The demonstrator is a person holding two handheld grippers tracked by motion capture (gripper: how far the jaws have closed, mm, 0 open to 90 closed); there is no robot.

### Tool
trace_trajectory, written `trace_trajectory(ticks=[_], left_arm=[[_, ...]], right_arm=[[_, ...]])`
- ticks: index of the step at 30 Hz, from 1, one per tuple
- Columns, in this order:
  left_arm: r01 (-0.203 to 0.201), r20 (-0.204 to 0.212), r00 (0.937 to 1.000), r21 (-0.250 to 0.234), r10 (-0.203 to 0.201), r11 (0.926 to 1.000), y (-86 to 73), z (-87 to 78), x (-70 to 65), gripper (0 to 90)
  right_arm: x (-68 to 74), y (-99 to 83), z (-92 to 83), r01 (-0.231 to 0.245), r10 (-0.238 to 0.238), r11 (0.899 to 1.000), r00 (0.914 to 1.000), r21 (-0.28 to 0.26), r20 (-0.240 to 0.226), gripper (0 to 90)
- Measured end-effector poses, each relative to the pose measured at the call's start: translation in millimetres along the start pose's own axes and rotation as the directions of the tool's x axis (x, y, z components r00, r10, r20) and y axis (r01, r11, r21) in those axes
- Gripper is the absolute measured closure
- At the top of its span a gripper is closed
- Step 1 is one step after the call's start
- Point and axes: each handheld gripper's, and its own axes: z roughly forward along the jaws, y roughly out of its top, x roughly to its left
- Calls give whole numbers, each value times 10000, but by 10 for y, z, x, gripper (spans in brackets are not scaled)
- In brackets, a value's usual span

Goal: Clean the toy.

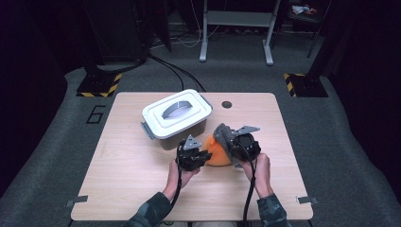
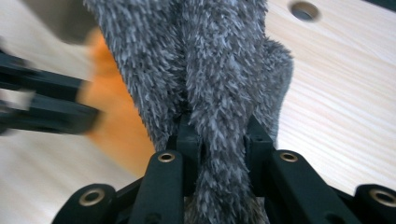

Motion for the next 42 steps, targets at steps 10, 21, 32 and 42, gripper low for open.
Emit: trace_trajectory(ticks=[10, 21, 32, 42], left_arm=[[5, 7, 10000, -108, -5, 9999, -6, 14, 1, 784], [52, 98, 9999, -98, -51, 9999, -7, 14, -2, 783], [77, 172, 9998, -32, -76, 10000, -11, 23, 17, 762], [707, 50, 9975, 188, -708, 9973, -95, 4, 88, 469]], right_arm=[[-444, -348, 334, -1224, 1147, 9855, 9909, 1172, 708, 739], [-451, -211, 82, -1208, 1166, 9916, 9896, 468, 840, 736], [-161, 9, 158, -278, 284, 9994, 9992, 188, -291, 752], [-283, -90, 223, -674, 679, 9976, 9973, 177, -276, 760]])
